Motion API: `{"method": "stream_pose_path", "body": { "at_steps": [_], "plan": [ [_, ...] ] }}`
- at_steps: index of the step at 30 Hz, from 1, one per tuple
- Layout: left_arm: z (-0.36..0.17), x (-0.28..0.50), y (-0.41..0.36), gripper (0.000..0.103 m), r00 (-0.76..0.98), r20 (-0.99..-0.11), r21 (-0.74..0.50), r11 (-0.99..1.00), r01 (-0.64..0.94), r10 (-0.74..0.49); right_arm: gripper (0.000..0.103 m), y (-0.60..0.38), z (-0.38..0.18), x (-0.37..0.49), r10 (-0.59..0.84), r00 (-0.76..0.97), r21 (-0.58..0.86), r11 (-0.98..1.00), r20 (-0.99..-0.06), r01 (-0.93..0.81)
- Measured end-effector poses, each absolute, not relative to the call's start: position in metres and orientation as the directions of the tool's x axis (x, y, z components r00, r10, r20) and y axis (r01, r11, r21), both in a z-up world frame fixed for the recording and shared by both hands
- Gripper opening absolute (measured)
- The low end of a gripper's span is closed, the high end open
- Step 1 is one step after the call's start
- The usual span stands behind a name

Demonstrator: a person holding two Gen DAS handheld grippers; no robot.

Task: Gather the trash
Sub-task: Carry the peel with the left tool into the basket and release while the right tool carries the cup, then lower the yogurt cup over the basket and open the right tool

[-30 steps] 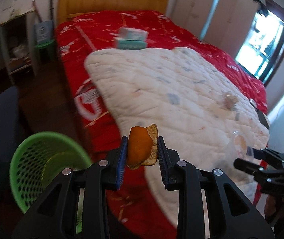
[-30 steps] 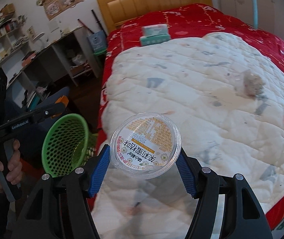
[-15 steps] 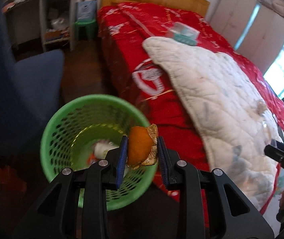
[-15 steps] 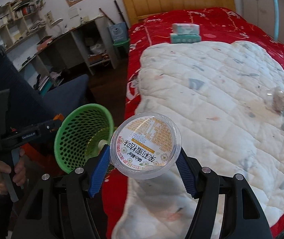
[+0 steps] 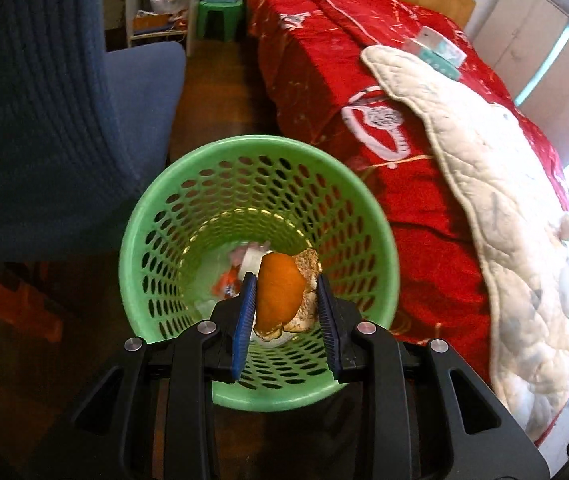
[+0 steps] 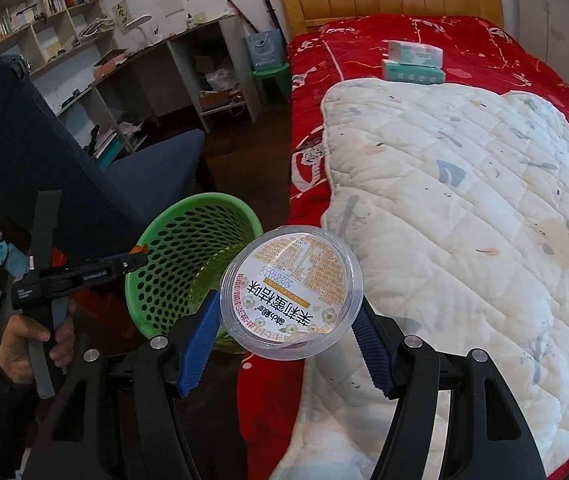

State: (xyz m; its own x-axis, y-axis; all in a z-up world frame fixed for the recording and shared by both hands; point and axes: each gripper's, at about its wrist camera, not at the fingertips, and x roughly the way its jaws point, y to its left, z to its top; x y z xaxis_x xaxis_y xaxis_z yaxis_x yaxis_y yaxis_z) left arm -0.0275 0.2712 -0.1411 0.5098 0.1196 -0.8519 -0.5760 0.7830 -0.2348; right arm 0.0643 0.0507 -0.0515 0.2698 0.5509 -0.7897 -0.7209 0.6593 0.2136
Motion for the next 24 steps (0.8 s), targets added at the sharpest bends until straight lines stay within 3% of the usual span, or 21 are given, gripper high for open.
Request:
{"method": "stream_pose_path", "body": {
  "at_steps": [7, 24],
  "plan": [
    [-0.145, -0.034, 0.281, 0.048, 0.514, -0.851, -0.262, 0.762, -0.592, 0.107, 0.063, 0.06, -0.055, 0.06, 0.549, 0.251, 0.216, 0.648, -0.797, -0.73],
    [-0.125, -0.076, 0.288, 0.048, 0.542, -0.826, -0.271, 0.735, -0.622, 0.155, 0.063, 0.12, -0.064, 0.047, 0.568, 0.172, 0.23, 0.566, -0.805, -0.792]
  ]
}}
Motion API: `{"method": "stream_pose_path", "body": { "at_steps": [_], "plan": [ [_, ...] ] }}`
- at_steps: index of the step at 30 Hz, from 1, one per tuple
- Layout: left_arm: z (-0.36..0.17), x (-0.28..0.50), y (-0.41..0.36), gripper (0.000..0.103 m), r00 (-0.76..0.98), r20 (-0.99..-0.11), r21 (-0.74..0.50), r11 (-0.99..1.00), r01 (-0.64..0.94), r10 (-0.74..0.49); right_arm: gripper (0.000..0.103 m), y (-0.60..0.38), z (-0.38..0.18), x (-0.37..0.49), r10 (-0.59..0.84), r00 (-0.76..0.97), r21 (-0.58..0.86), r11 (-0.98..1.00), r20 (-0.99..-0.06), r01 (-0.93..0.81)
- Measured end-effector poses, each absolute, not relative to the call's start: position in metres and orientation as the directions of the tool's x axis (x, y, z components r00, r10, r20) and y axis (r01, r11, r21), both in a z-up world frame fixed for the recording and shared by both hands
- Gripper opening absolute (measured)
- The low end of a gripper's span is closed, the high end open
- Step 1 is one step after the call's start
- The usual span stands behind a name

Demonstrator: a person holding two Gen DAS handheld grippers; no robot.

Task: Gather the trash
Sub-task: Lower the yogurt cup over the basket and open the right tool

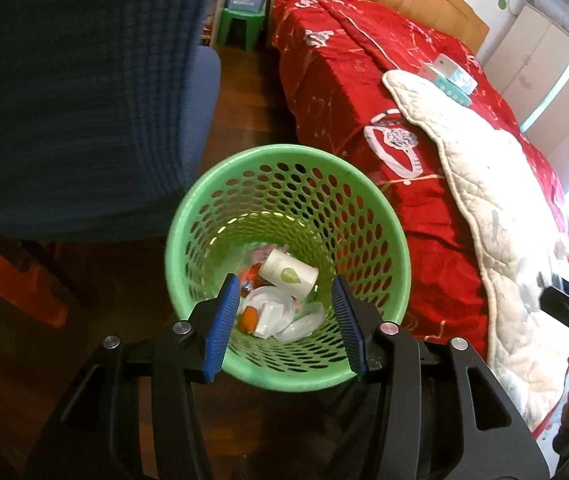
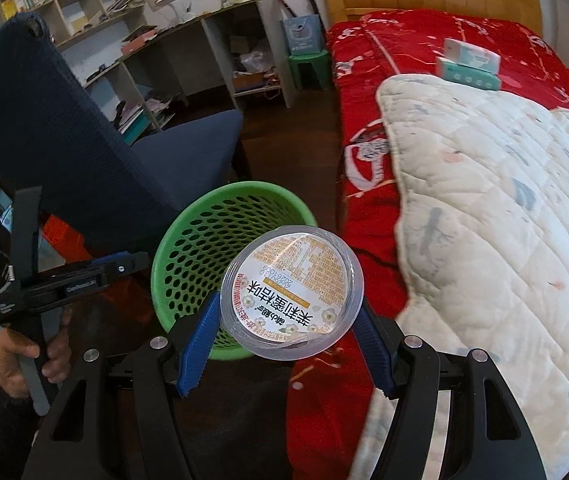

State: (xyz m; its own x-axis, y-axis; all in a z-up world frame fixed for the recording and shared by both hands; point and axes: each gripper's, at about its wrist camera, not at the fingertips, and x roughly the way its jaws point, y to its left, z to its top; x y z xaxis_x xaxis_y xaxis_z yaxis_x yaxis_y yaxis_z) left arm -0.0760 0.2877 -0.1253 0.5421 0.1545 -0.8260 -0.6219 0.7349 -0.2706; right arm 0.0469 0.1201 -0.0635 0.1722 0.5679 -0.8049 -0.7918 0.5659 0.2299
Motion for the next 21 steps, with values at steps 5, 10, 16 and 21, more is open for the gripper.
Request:
{"method": "stream_pose_path", "body": {
  "at_steps": [5, 10, 16, 21],
  "plan": [
    [-0.119, -0.091, 0.296, 0.048, 0.545, -0.82, -0.274, 0.714, -0.645, 0.177, 0.063, 0.144, -0.073, 0.042, 0.561, 0.14, 0.234, 0.542, -0.816, -0.807],
    [-0.114, -0.102, 0.304, 0.051, 0.548, -0.812, -0.278, 0.693, -0.665, 0.2, 0.063, 0.166, -0.084, 0.036, 0.552, 0.106, 0.243, 0.521, -0.827, -0.818],
    [-0.113, -0.107, 0.308, 0.051, 0.556, -0.807, -0.289, 0.686, -0.667, 0.201, 0.064, 0.192, -0.093, 0.026, 0.552, 0.078, 0.255, 0.501, -0.83, -0.827],
    [-0.114, -0.108, 0.307, 0.051, 0.558, -0.807, -0.295, 0.686, -0.665, 0.194, 0.073, 0.202, -0.094, 0.024, 0.572, 0.069, 0.278, 0.497, -0.818, -0.822]
  ]
}}
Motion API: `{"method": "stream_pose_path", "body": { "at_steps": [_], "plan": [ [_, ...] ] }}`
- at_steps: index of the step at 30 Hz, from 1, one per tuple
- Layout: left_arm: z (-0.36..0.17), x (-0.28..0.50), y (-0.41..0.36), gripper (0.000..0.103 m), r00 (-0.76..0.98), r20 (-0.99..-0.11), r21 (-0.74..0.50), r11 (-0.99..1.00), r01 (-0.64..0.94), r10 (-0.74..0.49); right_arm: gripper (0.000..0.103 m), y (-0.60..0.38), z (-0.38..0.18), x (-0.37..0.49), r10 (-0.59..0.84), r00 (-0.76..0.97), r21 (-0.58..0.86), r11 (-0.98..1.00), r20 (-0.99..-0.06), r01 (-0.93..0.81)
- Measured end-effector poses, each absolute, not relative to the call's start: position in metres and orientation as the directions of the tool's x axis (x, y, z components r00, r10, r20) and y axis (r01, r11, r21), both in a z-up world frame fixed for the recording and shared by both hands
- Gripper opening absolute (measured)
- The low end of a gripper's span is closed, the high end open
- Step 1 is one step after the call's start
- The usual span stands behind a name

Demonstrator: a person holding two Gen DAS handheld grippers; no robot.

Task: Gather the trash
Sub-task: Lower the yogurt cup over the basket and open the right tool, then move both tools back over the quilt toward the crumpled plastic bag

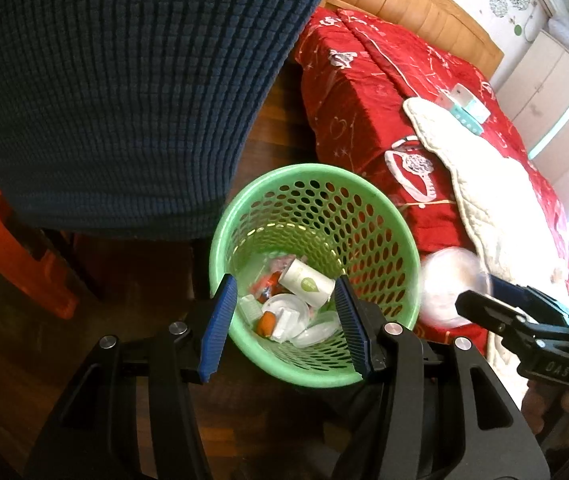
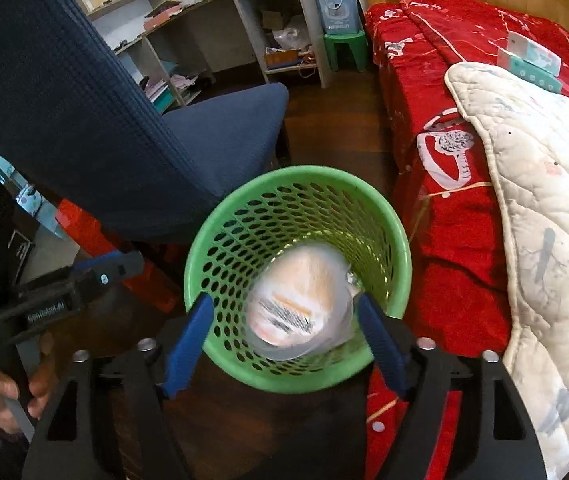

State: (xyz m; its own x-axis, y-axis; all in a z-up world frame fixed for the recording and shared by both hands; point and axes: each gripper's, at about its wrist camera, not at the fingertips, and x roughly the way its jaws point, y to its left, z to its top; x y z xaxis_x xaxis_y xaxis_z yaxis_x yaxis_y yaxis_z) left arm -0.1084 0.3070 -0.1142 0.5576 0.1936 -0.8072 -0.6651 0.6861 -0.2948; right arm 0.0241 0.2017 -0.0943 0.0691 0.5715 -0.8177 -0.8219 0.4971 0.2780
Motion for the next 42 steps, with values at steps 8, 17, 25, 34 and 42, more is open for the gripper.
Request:
{"method": "stream_pose_path", "body": {
  "at_steps": [8, 17, 25, 34, 42],
  "plan": [
    [-0.115, -0.1, 0.296, 0.051, 0.56, -0.81, -0.295, 0.703, -0.647, 0.175, 0.074, 0.189, -0.088, 0.026, 0.578, 0.078, 0.282, 0.506, -0.812, -0.815],
    [-0.101, -0.073, 0.27, 0.058, 0.578, -0.801, -0.28, 0.755, -0.592, 0.156, 0.078, 0.142, -0.076, 0.043, 0.578, 0.146, 0.271, 0.572, -0.803, -0.774],
    [-0.088, -0.038, 0.235, 0.059, 0.602, -0.79, -0.273, 0.814, -0.512, 0.114, 0.078, 0.082, -0.067, 0.068, 0.56, 0.233, 0.256, 0.658, -0.795, -0.708],
    [-0.077, 0.003, 0.193, 0.06, 0.61, -0.789, -0.255, 0.869, -0.423, 0.065, 0.078, 0.005, -0.059, 0.107, 0.504, 0.34, 0.23, 0.767, -0.794, -0.599],
    [-0.073, 0.041, 0.157, 0.06, 0.604, -0.796, -0.24, 0.904, -0.353, 0.024, 0.078, -0.08, -0.05, 0.157, 0.427, 0.447, 0.211, 0.865, -0.786, -0.456]
  ]
}}
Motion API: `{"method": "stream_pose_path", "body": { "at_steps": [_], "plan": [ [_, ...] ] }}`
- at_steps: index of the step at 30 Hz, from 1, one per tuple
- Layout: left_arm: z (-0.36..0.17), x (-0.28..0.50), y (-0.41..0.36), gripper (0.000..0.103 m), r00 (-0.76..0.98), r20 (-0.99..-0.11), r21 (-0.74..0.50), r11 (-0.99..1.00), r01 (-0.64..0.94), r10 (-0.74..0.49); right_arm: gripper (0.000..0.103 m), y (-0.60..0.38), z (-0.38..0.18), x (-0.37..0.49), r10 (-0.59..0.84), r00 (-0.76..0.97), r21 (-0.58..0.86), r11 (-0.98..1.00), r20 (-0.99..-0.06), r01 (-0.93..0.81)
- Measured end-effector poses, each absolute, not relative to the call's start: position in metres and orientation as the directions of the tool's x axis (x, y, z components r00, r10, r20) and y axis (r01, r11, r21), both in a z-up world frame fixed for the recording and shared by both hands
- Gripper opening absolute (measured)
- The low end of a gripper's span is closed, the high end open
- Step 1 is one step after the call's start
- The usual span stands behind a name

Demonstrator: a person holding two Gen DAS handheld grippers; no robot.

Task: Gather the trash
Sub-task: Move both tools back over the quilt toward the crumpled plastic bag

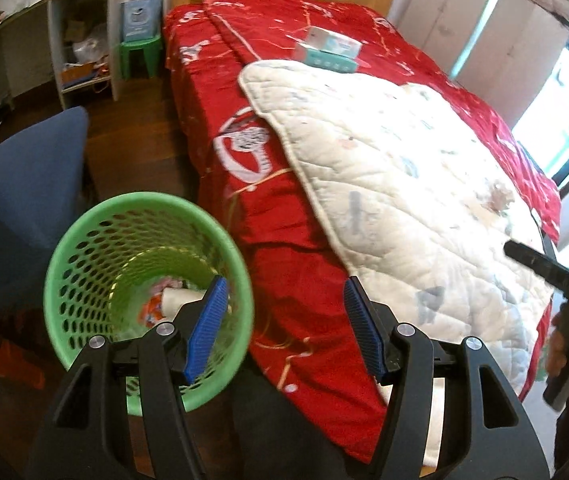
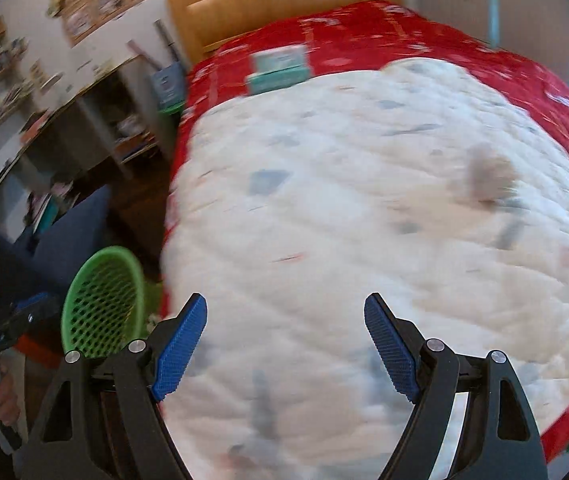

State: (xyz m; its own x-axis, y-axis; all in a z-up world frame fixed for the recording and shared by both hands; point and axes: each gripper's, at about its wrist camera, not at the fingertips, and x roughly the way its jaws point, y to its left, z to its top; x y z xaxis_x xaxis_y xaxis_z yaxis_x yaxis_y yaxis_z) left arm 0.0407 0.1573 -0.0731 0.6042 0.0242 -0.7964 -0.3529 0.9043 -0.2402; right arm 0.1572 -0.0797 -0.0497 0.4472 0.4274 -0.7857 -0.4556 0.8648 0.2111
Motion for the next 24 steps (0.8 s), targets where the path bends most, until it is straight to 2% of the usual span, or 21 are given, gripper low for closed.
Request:
{"method": "stream_pose_path", "body": {
  "at_steps": [4, 14, 24],
  "plan": [
    [-0.074, 0.058, 0.14, 0.06, 0.597, -0.802, -0.236, 0.917, -0.323, 0.004, 0.076, -0.122, -0.045, 0.186, 0.402, 0.483, 0.237, 0.899, -0.777, -0.367],
    [-0.072, 0.109, 0.097, 0.06, 0.583, -0.811, -0.213, 0.951, -0.224, -0.044, 0.058, -0.207, -0.038, 0.269, 0.41, 0.509, 0.393, 0.908, -0.757, -0.146],
    [-0.067, 0.171, 0.053, 0.06, 0.59, -0.803, -0.194, 0.974, -0.116, -0.09, 0.051, -0.239, -0.056, 0.328, 0.474, 0.477, 0.54, 0.842, -0.74, 0.002]
  ]
}}
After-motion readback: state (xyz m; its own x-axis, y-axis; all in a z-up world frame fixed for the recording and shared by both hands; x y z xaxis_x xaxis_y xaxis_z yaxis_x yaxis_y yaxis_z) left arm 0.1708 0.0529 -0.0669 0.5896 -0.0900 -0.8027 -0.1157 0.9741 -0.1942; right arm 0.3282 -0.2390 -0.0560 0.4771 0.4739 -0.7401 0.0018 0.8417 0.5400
